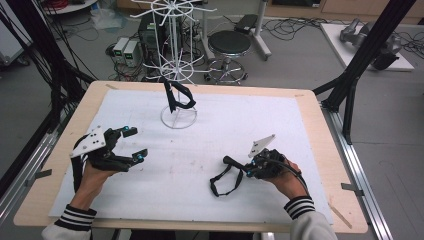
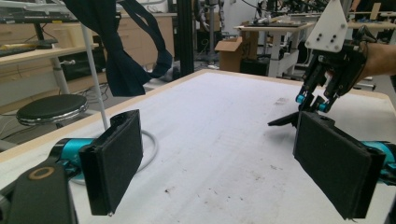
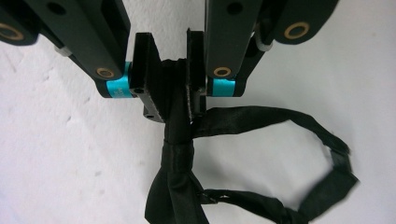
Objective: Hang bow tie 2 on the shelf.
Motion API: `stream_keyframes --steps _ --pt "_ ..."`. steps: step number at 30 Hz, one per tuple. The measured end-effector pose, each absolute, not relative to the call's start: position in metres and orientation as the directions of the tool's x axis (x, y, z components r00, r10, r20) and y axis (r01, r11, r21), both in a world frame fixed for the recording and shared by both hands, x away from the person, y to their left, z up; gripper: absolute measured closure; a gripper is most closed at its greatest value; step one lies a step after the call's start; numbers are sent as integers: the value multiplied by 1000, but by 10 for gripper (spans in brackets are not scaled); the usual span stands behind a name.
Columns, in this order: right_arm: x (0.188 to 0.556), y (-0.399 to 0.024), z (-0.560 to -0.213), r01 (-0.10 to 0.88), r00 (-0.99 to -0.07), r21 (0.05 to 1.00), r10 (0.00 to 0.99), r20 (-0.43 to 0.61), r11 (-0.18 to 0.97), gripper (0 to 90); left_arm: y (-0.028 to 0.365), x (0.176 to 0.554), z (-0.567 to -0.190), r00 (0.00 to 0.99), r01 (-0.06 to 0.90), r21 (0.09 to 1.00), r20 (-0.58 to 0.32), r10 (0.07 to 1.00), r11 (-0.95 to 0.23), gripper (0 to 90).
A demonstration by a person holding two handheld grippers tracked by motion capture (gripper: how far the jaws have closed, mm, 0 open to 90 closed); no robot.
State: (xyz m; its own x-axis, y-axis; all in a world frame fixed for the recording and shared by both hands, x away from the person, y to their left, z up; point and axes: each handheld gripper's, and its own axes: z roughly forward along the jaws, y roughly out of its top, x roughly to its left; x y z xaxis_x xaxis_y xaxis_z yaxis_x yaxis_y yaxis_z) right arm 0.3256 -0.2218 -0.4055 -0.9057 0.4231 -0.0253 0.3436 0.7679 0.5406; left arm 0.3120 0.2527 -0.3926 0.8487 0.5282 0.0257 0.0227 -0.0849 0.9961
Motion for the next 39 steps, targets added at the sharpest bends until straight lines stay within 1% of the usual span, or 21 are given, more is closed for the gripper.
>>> stream_keyframes --steps 9,16,25,31,39 --pt "323 -227 -394 314 -910 638 414 -8 703 785 242 316 -384 869 21 994 37 493 -112 163" --pt "323 -218 -377 260 -925 703 380 -16 662 788 225 322 -369 895 3 990 60 442 -140 164" --pt "327 -200 -355 197 -941 736 337 -45 648 787 212 330 -362 917 10 988 52 396 -153 166" --pt "330 -191 -342 159 -949 766 311 -56 623 787 206 334 -354 925 7 983 64 375 -185 166" --pt "333 -178 -327 113 -961 776 268 -74 620 787 190 338 -342 941 -6 978 76 328 -209 166"
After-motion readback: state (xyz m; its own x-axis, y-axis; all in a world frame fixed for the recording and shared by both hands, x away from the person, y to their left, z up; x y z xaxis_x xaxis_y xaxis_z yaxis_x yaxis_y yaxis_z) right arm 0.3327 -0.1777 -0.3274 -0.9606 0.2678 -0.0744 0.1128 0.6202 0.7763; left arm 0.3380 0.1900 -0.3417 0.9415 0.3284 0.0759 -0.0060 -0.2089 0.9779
